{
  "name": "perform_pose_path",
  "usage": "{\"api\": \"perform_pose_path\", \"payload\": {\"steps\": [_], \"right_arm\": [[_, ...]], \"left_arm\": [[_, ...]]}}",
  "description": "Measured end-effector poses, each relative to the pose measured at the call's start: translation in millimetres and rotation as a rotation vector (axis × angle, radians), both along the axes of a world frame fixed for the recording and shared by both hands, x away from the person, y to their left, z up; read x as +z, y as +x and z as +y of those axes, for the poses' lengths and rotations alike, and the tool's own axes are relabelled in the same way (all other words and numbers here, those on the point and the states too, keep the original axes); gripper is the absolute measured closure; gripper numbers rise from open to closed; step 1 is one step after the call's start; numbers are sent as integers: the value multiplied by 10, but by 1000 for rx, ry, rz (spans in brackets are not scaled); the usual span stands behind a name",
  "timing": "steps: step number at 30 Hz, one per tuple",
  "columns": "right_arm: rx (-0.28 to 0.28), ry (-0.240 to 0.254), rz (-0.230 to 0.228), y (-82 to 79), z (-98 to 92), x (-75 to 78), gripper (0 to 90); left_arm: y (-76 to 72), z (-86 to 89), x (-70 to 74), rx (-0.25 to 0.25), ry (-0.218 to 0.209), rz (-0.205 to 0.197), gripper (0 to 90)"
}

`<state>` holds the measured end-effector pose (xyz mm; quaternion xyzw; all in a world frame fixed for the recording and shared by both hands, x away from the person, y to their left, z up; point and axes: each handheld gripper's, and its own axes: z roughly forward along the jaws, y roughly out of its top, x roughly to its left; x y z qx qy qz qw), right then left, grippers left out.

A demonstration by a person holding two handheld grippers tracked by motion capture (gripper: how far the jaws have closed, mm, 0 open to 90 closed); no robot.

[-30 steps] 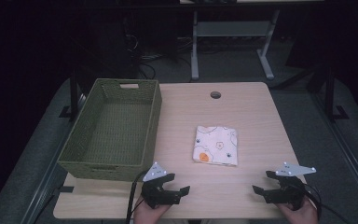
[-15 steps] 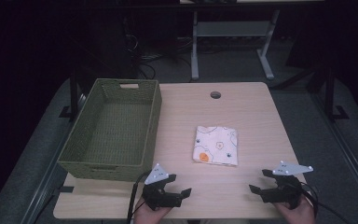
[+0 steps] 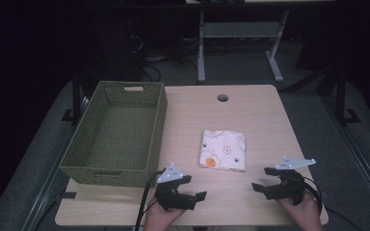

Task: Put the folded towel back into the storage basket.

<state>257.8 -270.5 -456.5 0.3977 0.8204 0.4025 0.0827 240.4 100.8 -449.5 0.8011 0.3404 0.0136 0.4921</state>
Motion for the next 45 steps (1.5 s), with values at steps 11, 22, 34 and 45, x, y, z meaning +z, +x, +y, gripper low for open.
{"api": "perform_pose_path", "payload": {"steps": [11, 22, 34, 45], "right_arm": [[10, -3, 13, 198, 22, 86, 142], [29, 9, 53, 407, 75, 163, 142], [56, -6, 77, 697, 152, 264, 143], [51, -9, 123, 992, 185, 331, 155]], "left_arm": [[193, -154, 61, -10, 6, 43, 162], [355, -283, 104, -8, 65, 71, 188], [603, -327, 128, 49, 85, 96, 232], [796, -475, 94, 89, 109, 125, 256]]}}
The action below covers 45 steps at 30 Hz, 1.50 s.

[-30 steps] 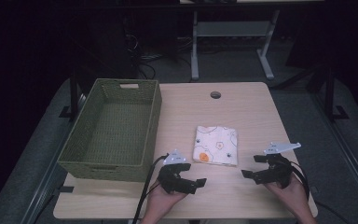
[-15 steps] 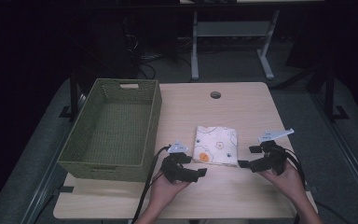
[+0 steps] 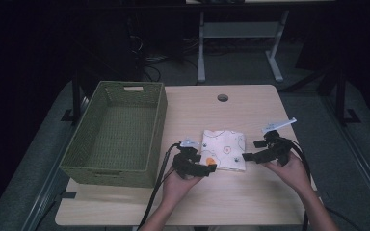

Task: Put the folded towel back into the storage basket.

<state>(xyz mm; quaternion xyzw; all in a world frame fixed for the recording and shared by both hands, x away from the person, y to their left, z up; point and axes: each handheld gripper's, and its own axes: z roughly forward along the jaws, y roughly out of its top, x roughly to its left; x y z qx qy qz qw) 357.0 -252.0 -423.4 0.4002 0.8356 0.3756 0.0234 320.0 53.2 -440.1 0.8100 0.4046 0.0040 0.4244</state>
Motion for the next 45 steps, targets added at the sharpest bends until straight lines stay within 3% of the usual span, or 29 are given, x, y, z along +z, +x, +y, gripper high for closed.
{"api": "perform_pose_path", "payload": {"steps": [7, 11, 18, 24, 29, 35, 42, 45], "right_arm": [[15, -52, 17, 205, 54, 29, 156], [9, -44, 25, 293, 65, 47, 157], [3, -53, 37, 460, 96, 23, 202], [-7, -72, 41, 574, 157, -17, 220], [-26, -82, 52, 667, 214, -81, 232], [-32, -111, 50, 763, 273, -103, 253], [-44, -130, 84, 821, 271, -218, 292], [-48, -148, 74, 831, 277, -237, 294]], "left_arm": [[132, -99, 35, 11, 30, 4, 280], [226, -136, 19, 24, 23, 29, 295], [313, -176, -57, 39, 66, 53, 340], [310, -223, -133, 58, 118, 50, 335], [310, -226, -152, 65, 135, 49, 393], [314, -207, -151, 72, 136, 63, 440], [297, -201, -154, 57, 119, 83, 461], [284, -185, -132, 73, 121, 71, 440]]}}
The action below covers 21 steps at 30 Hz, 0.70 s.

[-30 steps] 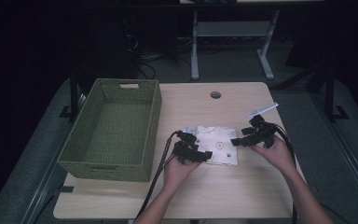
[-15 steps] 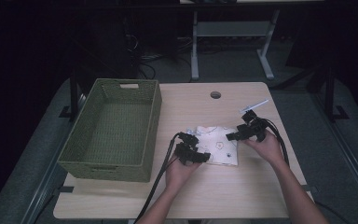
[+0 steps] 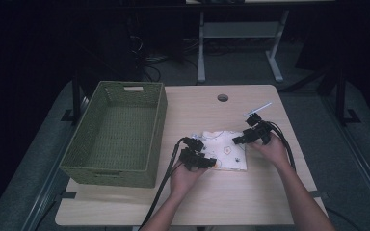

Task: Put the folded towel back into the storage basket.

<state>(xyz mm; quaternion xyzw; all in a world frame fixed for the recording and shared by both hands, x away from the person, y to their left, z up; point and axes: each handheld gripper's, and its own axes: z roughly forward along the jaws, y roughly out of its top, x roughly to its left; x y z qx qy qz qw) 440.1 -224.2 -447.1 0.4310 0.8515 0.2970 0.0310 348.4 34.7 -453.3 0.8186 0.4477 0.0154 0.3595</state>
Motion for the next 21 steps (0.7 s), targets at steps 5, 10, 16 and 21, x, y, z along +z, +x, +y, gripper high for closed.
{"api": "perform_pose_path", "payload": {"steps": [5, 10, 16, 21], "right_arm": [[-7, -9, -15, 6, -5, -2, 300], [-2, -26, -32, 15, 8, -17, 317], [22, -63, -36, 3, 72, -90, 353], [16, -56, -40, -2, 93, -101, 405]], "left_arm": [[16, 43, -9, 32, 14, 11, 421], [29, 49, -48, 36, 25, 12, 472], [35, 59, -56, 16, 41, -7, 589], [31, 44, -61, 12, 42, -15, 633]]}}
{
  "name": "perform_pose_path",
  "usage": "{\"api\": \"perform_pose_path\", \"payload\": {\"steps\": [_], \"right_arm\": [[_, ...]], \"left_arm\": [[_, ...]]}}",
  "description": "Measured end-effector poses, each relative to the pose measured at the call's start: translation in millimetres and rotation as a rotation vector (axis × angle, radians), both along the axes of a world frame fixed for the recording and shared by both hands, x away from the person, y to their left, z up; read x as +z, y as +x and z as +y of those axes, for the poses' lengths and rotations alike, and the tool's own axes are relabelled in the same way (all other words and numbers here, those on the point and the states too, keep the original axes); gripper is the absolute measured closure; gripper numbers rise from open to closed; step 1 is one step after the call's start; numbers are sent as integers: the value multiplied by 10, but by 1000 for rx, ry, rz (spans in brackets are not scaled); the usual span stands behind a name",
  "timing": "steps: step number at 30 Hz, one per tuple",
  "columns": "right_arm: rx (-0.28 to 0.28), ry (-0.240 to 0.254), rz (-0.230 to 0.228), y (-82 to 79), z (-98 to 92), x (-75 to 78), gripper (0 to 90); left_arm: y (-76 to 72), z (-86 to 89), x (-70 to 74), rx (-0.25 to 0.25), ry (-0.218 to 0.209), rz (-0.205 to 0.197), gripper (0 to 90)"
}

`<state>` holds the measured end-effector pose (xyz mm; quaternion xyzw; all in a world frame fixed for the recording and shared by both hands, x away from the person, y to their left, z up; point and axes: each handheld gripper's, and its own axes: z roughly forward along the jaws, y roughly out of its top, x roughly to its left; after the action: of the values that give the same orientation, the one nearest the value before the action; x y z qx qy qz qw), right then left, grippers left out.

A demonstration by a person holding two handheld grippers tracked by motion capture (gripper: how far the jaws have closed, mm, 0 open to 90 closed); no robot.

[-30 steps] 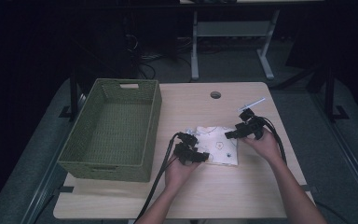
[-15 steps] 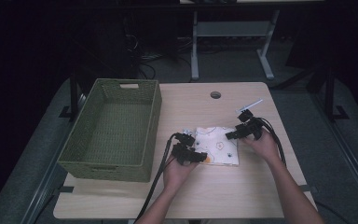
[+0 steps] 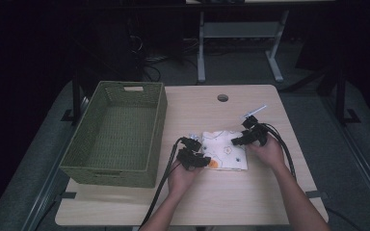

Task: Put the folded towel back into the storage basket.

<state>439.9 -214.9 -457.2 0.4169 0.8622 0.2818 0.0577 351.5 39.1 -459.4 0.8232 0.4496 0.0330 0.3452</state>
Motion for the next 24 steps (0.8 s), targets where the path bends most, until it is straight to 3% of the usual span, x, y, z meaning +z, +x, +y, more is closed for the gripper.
{"api": "perform_pose_path", "payload": {"steps": [7, 11, 18, 24], "right_arm": [[16, 25, 14, -36, 35, 8, 600], [6, 85, 54, -31, -4, -10, 712], [-19, 230, 153, -14, -102, -69, 787], [-35, 324, 181, -10, -195, -60, 795]], "left_arm": [[14, -25, -7, -12, 14, -10, 726], [26, 11, -34, -7, -43, 23, 778], [37, 43, -58, -8, -79, 35, 824], [41, 81, -35, -8, -125, 43, 833]]}}
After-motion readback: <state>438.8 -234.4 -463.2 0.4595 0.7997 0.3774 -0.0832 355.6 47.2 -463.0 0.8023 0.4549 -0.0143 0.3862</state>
